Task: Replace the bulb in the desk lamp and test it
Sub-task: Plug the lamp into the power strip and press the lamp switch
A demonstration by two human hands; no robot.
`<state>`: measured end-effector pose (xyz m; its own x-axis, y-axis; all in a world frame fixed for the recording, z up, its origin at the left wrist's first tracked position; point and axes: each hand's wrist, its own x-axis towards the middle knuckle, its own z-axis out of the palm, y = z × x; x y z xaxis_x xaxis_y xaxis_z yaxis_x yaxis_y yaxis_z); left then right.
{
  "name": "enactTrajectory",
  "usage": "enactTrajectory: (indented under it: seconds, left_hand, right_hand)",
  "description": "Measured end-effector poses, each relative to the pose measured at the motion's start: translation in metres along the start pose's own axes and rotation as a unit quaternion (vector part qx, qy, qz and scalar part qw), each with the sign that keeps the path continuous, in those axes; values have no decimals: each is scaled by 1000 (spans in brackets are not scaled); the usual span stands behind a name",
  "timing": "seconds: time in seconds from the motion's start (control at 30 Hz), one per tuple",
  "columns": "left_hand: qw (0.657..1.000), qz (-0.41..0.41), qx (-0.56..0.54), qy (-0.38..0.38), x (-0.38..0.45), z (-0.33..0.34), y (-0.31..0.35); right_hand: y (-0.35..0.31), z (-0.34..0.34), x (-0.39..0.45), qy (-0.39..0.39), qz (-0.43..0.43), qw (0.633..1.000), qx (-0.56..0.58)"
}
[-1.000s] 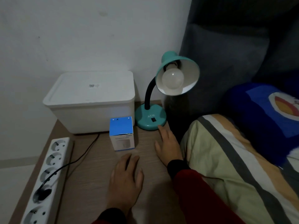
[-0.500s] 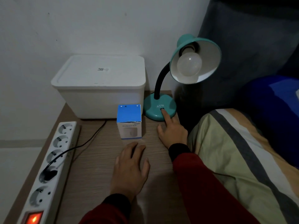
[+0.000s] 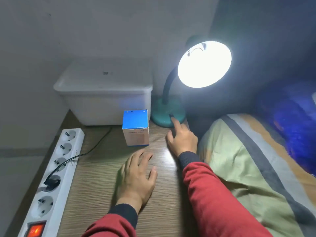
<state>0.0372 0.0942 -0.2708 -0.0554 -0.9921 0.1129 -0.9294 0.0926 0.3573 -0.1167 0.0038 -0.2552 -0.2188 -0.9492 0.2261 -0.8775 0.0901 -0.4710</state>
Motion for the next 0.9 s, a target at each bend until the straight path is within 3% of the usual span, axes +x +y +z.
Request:
enactTrajectory:
  seconds: [0.9]
  left_hand:
    - [1000,2,-5,-5,1,1,0]
  right_hand:
    - [2,0,1,-3,-3,1000,-19]
